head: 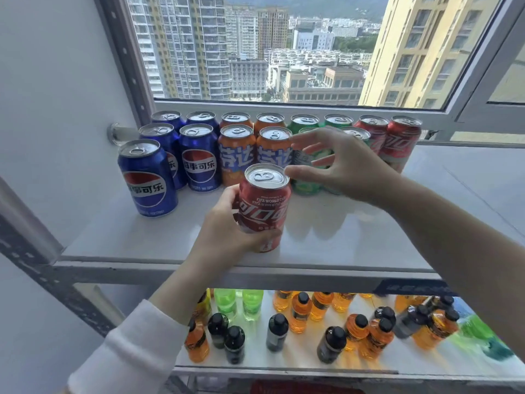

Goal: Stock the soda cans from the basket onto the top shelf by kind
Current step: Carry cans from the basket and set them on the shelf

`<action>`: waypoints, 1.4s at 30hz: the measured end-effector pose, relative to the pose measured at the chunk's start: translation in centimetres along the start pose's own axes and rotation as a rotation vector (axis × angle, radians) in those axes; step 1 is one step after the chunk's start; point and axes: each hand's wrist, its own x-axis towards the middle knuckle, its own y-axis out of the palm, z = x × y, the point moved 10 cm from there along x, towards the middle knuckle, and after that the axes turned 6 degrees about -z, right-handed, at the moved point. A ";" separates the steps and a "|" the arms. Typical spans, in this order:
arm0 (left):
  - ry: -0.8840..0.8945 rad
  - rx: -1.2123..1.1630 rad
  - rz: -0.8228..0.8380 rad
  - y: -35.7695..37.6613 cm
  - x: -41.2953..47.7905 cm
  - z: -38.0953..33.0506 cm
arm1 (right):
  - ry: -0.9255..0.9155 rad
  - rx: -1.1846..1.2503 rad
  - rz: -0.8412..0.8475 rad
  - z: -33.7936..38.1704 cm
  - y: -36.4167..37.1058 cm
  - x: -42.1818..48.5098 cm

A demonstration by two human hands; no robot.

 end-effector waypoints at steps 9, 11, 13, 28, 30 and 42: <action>0.105 -0.034 0.036 12.1 1.3 -5.9 | 0.089 0.041 -0.058 -7.0 -7.0 -4.3; 0.125 -0.036 0.032 14.8 1.8 -6.9 | 0.106 0.018 -0.090 -9.0 -9.0 -4.8; 0.141 -0.035 0.020 17.2 2.3 -7.7 | 0.123 -0.023 -0.115 -10.9 -10.7 -4.9; 0.111 0.155 -0.059 16.9 3.5 -6.1 | 0.226 0.132 -0.182 -17.7 -11.1 1.0; 0.108 0.168 -0.068 16.1 3.4 -5.9 | 0.245 0.124 -0.200 -18.1 -10.7 1.6; 0.121 0.204 -0.069 14.4 3.1 -5.8 | 0.333 0.074 -0.269 -19.1 -10.3 2.2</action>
